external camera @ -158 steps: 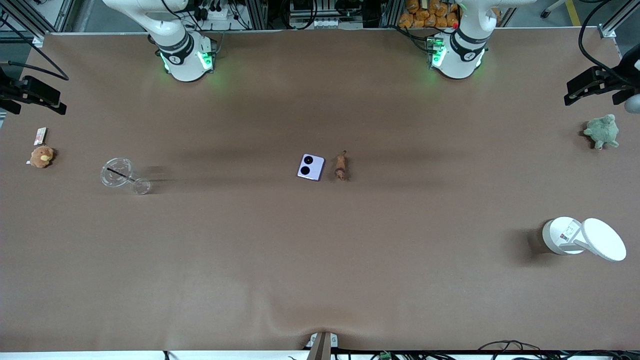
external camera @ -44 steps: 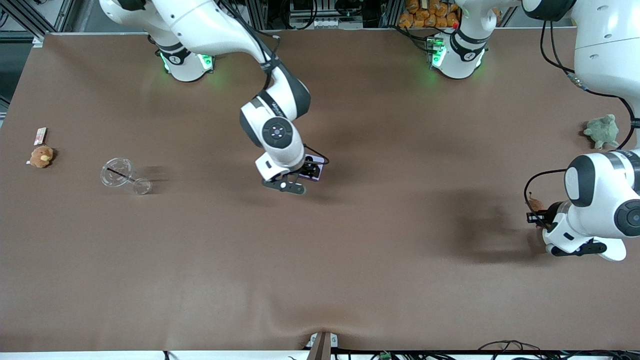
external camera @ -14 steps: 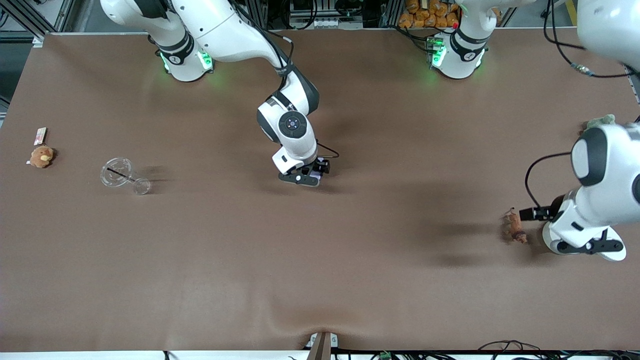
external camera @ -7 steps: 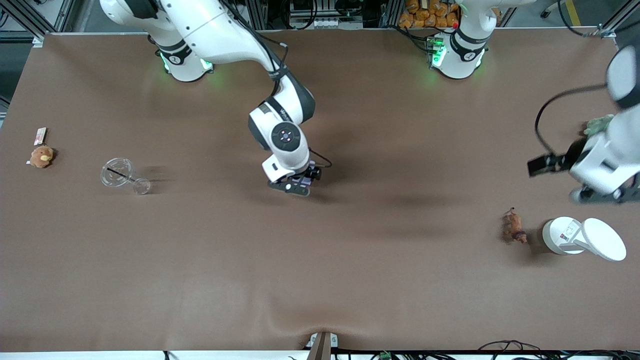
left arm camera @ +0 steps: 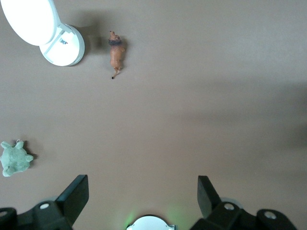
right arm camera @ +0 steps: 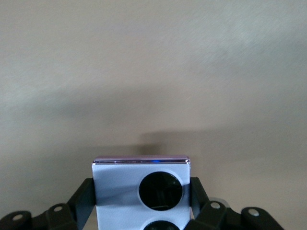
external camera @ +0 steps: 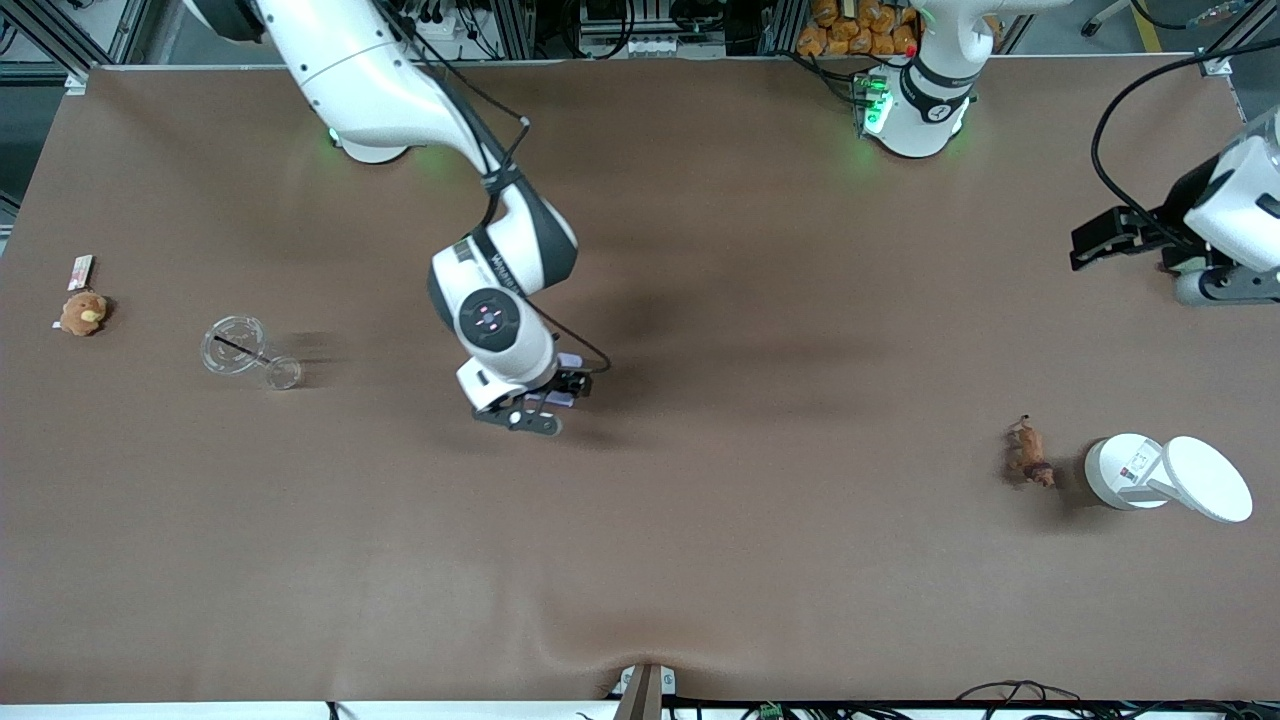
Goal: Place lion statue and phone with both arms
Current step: 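Carry the white phone with the right gripper toward the glass cup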
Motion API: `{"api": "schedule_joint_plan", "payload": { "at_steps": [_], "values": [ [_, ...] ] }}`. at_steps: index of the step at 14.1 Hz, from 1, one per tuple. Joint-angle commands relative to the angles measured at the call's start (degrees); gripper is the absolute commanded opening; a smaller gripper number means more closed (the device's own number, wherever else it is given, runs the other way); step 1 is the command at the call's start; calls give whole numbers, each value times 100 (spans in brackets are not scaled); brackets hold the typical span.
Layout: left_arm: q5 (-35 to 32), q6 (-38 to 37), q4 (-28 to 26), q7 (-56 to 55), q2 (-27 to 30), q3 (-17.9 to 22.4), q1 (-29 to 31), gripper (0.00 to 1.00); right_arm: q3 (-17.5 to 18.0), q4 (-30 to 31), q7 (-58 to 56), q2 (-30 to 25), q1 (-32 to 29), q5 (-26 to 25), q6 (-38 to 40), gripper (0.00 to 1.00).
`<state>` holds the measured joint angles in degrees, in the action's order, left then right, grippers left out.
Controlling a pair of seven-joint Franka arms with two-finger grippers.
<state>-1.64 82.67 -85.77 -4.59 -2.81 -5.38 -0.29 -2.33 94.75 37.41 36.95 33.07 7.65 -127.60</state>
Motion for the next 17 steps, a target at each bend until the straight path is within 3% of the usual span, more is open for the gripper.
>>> {"api": "schedule_joint_plan", "payload": {
  "at_steps": [1,7,12,17],
  "values": [
    [94,-67,-229,195,272,-42,73,100,93,105,-506,-188,-353,43,244,0],
    [261,74,-230,81,369,-95,91,100,75,192,-1384,-241,-915,35,657,0],
    [156,179,-203,212,334,-68,91,100,66,850,-2570,-671,-1557,26,675,0],
    [121,188,-177,230,307,-68,82,100,66,1615,-2994,-1110,-1962,17,509,0]
  ]
}}
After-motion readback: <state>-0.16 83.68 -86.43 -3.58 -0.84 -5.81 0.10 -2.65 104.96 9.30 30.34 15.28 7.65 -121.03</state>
